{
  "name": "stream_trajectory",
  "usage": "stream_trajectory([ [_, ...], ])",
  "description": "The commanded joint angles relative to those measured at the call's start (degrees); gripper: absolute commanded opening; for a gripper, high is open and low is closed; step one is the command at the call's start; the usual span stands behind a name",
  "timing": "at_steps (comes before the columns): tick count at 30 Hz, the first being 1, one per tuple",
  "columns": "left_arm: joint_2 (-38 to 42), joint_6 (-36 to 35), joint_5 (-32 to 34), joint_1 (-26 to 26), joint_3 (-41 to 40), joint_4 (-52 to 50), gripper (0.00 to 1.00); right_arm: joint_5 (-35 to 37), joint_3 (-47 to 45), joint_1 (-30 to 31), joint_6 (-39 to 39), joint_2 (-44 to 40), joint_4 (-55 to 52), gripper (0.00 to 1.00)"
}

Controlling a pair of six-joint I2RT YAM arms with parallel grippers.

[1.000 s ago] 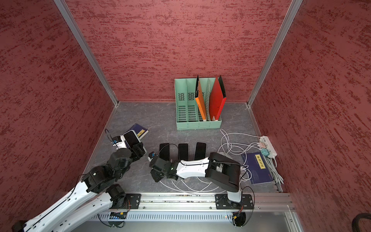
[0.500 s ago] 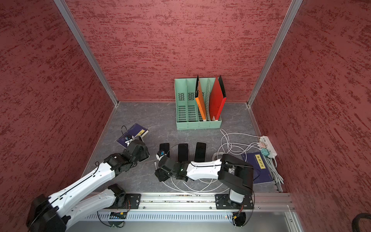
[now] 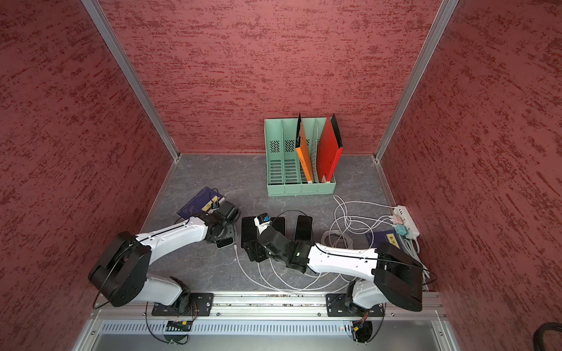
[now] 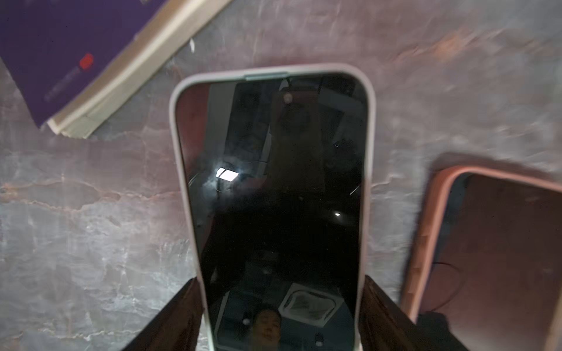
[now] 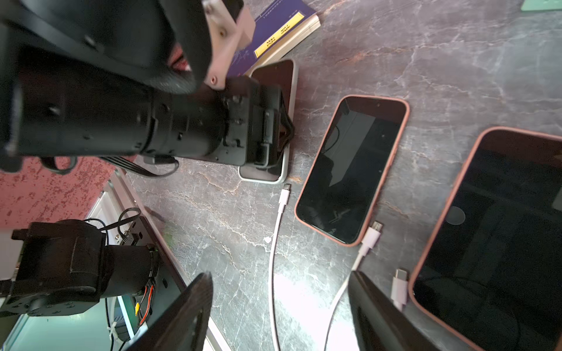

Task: Unplug the charging cable from the phone
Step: Place the phone at the center of the board.

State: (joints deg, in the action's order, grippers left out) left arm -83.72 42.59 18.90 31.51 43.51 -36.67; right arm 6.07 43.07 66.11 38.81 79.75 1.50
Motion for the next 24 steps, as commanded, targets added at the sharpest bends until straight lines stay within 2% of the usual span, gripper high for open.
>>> stream_trajectory([
  [1,0.45,-1.32,1.63,0.28,0.96,-0.93,0.00,1.68,-1.86,-0.99,1.21,-1.66,1.05,0.75],
  [6,-0.52,-2.84,0.83,0.62,1.14,-1.59,0.00,1.23,-3.20,-1.98,1.70,-3.11,1.75,0.75],
  [7,-0.87,-3.44,0.16,0.80,1.19,-1.30,0.07,1.23,-3.25,-2.10,1.71,-3.47,1.71,0.76],
  [9,-1.65,-4.74,-1.41,0.99,1.39,-0.83,0.36,1.21,-3.34,-2.62,1.86,-4.21,1.48,0.77],
  [11,-2.19,-4.67,-1.56,1.32,1.58,-1.29,0.61,1.20,-3.28,-2.94,1.89,-5.10,0.84,0.78],
  [12,-2.33,-3.96,-0.62,1.36,1.66,-2.05,0.73,1.38,-3.26,-3.06,1.89,-5.50,0.38,0.82],
  [13,-2.47,-3.77,-0.15,1.24,1.85,-2.63,0.94,1.80,-3.25,-3.13,1.93,-6.11,-0.25,0.83],
  [14,-2.49,-3.70,0.37,1.07,2.30,-3.29,1.00,2.18,-3.25,-3.24,1.97,-6.62,-0.98,0.85],
  [20,-1.60,-3.78,2.00,0.76,5.92,-6.49,1.00,5.99,-3.41,-3.98,2.30,-11.97,-6.19,0.92],
  [24,2.83,-4.95,2.59,1.28,9.51,-8.50,1.00,15.19,-1.56,-4.25,4.44,-16.84,-15.09,0.95],
])
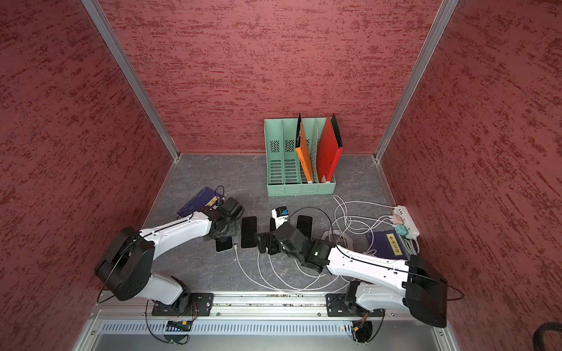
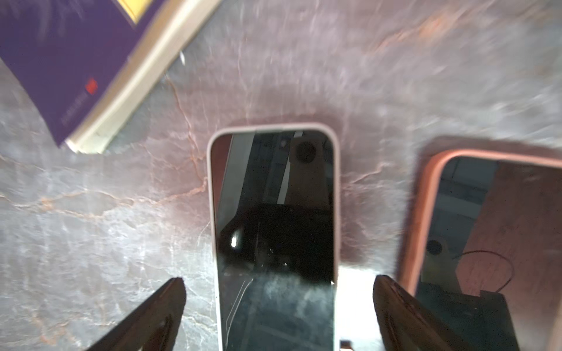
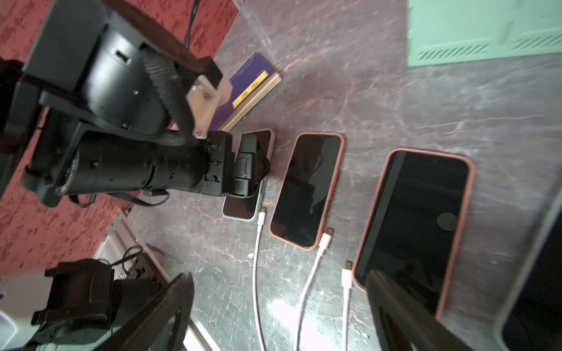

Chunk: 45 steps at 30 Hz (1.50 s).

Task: Unplug the charging cable from the phone
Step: Place the phone at the center of the board, then reset both arms

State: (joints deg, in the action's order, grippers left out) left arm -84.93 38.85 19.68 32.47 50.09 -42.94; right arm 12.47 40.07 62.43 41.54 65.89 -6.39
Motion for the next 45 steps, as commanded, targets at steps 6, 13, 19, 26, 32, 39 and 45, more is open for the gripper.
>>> stream_trajectory([
  [6,15.90,-8.80,10.89,0.45,9.42,0.26,1.00,24.95,7.22,-0.65,-1.02,-8.30,-21.56,0.98],
  [13,21.38,-28.93,20.86,-6.42,11.68,19.11,1.00,39.95,6.99,-2.11,-11.45,-9.98,-22.34,0.98],
  [19,18.03,-30.83,15.29,-21.79,3.43,32.91,1.00,34.42,0.16,-23.86,-17.15,-12.87,-11.75,0.98],
  [26,13.64,-33.09,0.12,-32.67,-20.08,68.21,1.00,30.14,-11.58,-43.19,-19.97,-11.35,6.24,0.95],
  [32,11.04,-31.43,-6.45,-35.76,-24.76,76.43,1.00,30.12,-13.04,-50.01,-28.83,-3.78,19.46,0.98],
  [39,3.82,-37.28,-5.99,-31.32,-29.24,90.22,1.00,15.59,-17.46,-55.77,-35.58,10.56,43.33,0.98],
  [45,-0.44,-38.08,-11.85,-32.12,-26.23,88.65,1.00,-9.68,-18.43,-60.90,-41.91,23.53,60.62,0.99],
])
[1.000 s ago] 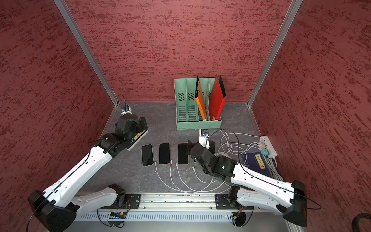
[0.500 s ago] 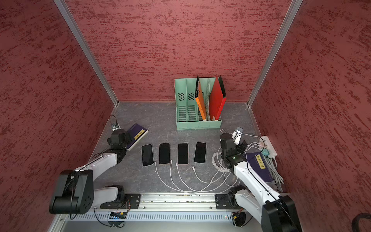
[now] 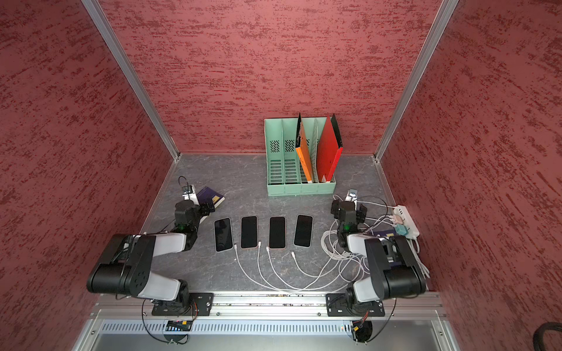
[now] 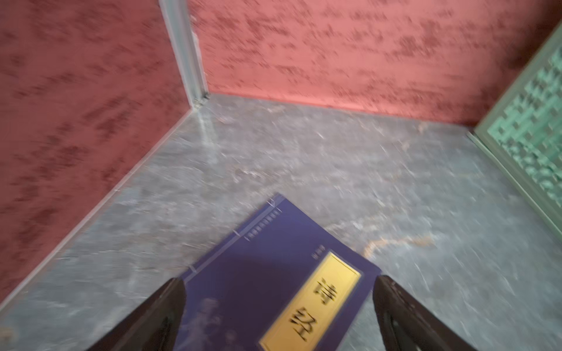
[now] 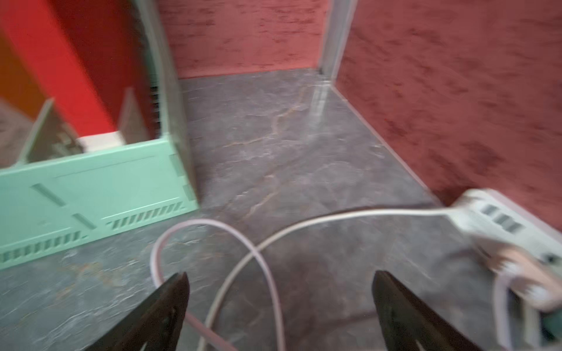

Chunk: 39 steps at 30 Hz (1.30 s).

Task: Unplug the charging cable from the phone
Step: Reset both arms

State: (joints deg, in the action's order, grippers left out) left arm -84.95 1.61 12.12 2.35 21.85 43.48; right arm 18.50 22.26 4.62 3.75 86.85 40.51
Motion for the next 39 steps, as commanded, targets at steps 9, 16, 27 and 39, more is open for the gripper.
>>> stream_trajectory([
  [9,-2.54,-2.78,-15.72,-4.25,-0.12,7.96,1.00,-16.69,-1.19,-4.62,-3.08,1.59,13.61,0.99],
  [16,-2.46,-2.71,-11.83,-3.00,-0.63,8.77,1.00,-16.63,-1.21,-4.62,-3.14,1.63,13.61,0.98],
  [27,-2.43,-2.31,-14.56,-4.19,-0.21,7.67,1.00,-16.57,-1.16,-4.58,-3.14,1.68,13.54,0.99],
  [39,-2.40,-2.31,-14.66,-4.15,-0.19,7.59,1.00,-16.65,-1.06,-4.56,-3.17,1.67,13.56,0.99],
])
